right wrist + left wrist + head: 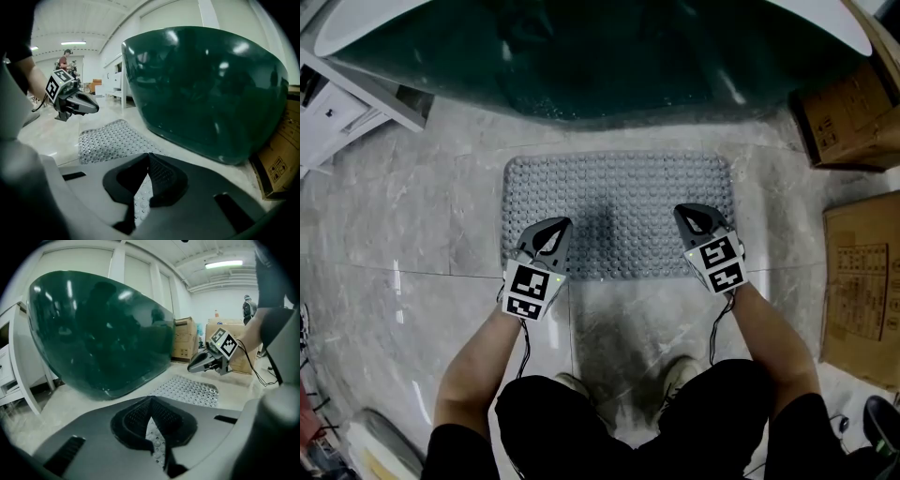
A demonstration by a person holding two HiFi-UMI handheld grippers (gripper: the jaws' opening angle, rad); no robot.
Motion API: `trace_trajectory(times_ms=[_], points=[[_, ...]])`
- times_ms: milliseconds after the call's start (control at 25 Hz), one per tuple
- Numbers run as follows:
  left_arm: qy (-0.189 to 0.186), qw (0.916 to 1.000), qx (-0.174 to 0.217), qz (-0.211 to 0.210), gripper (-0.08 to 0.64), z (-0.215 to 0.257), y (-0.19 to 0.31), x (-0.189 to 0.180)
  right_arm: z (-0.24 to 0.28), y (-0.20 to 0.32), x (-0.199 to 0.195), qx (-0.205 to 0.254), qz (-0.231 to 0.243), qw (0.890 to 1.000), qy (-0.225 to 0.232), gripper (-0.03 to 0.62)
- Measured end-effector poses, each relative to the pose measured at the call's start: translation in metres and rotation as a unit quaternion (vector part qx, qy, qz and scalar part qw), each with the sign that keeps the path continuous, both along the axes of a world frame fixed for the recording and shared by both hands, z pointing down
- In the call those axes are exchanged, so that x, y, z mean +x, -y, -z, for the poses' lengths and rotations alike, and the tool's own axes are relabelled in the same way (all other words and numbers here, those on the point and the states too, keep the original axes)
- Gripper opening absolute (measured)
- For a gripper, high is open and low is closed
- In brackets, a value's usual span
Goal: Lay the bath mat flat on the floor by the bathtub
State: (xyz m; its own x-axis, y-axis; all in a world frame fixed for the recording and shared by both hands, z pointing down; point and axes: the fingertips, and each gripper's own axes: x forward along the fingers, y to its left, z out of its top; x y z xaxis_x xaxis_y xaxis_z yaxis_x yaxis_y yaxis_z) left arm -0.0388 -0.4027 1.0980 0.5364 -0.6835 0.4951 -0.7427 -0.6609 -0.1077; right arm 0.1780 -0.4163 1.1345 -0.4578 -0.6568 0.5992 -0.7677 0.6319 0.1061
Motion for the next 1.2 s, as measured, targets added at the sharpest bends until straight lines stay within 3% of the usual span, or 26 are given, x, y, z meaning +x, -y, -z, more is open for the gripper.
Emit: trace_trajectory(times_ms=[200, 400, 640, 880, 1200], points=[[-0.008, 0.9988, 0.021, -0.043, 0.015, 0.029, -0.008, 0.022, 0.027, -0.005, -0.022, 0.006, 0.03, 0.999, 0.018, 0.017], [0.004, 0.9976, 0.034, -0.06, 0.015, 0.063, -0.018, 0.028, 0.063, -0.017, -0.037, -0.003, 0.05, 0.998, 0.03, 0.017], [0.004, 0.9972, 0.014, -0.073, 0.015, 0.132, -0.051, 0.03, 0.13, -0.046, -0.06, -0.029, 0.072, 0.996, 0.042, 0.017], [-0.03, 0.9969, -0.032, -0.065, 0.015, 0.232, -0.09, 0.042, 0.226, -0.08, -0.079, -0.065, 0.075, 0.993, 0.06, 0.017], [-0.11, 0.9897, -0.071, -0.058, 0.015, 0.414, -0.123, 0.06, 0.41, -0.109, -0.098, -0.079, 0.041, 0.991, 0.099, 0.017]])
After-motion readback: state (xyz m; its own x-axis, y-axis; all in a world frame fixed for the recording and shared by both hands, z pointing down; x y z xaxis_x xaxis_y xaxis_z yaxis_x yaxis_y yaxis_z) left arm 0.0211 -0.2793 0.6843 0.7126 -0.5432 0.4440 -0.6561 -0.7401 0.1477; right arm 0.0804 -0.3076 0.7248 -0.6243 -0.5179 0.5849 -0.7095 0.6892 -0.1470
